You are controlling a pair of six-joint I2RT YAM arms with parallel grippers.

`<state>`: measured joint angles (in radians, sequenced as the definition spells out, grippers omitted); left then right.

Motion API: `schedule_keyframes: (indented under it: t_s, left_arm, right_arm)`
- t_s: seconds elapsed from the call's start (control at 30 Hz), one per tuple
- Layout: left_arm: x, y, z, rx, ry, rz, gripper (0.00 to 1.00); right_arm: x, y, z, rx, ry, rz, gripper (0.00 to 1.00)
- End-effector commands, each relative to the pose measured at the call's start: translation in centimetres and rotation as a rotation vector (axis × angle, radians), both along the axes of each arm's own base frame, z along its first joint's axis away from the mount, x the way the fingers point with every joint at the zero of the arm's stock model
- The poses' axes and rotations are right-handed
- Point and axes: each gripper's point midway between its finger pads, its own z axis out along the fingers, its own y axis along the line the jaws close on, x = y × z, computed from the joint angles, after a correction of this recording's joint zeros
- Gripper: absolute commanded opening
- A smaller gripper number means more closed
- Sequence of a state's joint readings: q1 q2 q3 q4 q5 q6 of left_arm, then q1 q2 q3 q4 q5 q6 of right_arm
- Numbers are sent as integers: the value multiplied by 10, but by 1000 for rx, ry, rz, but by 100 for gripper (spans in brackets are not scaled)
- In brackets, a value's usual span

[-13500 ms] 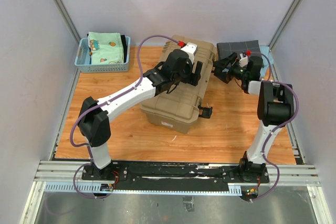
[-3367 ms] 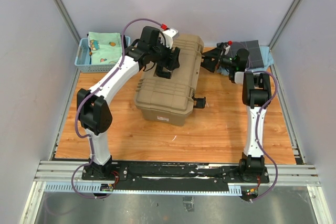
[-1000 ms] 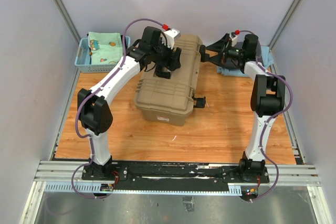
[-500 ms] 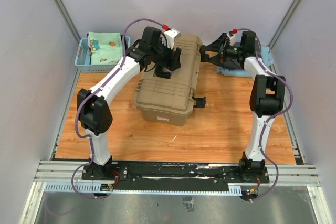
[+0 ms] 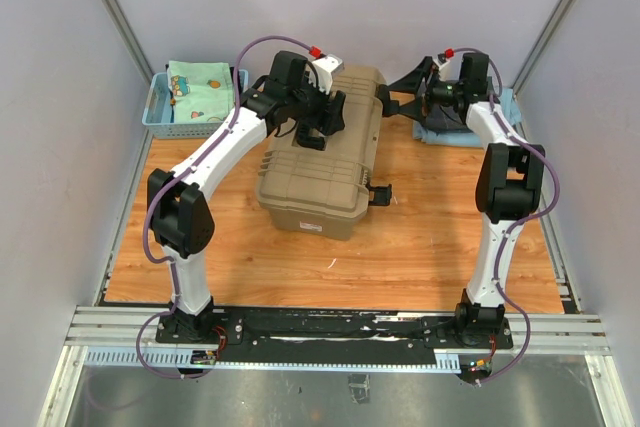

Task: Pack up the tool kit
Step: Close the toolbox at the center of the board.

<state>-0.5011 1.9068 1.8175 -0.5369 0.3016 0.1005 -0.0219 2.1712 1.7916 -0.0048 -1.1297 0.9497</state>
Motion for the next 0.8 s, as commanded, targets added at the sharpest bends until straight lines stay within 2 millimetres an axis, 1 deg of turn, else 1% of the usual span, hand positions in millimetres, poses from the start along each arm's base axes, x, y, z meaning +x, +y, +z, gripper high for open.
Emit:
schedule_keyframes:
  t_s: [0.0, 0.1, 0.23, 0.4, 0.67, 0.77]
  left_arm:
    - [-74, 37, -130, 313, 417, -55, 74]
    - [-73, 35, -128, 304, 412, -56, 74]
    - [-72, 33, -126, 293, 404, -57, 74]
    - [-73, 31, -123, 274, 400, -65, 74]
    - [-76, 27, -121, 246, 399, -77, 74]
    - [-77, 26, -121, 237, 399, -79, 74]
  right_arm:
    - [-1, 11, 21, -44, -49, 19, 99]
    - [1, 12, 16, -69, -29, 12, 99]
    - [0, 12, 3, -118, 24, -11, 99]
    - [-3, 11, -12, -171, 83, -31, 94]
    - [1, 10, -18, -222, 122, -51, 83]
    - [5, 12, -14, -222, 110, -49, 81]
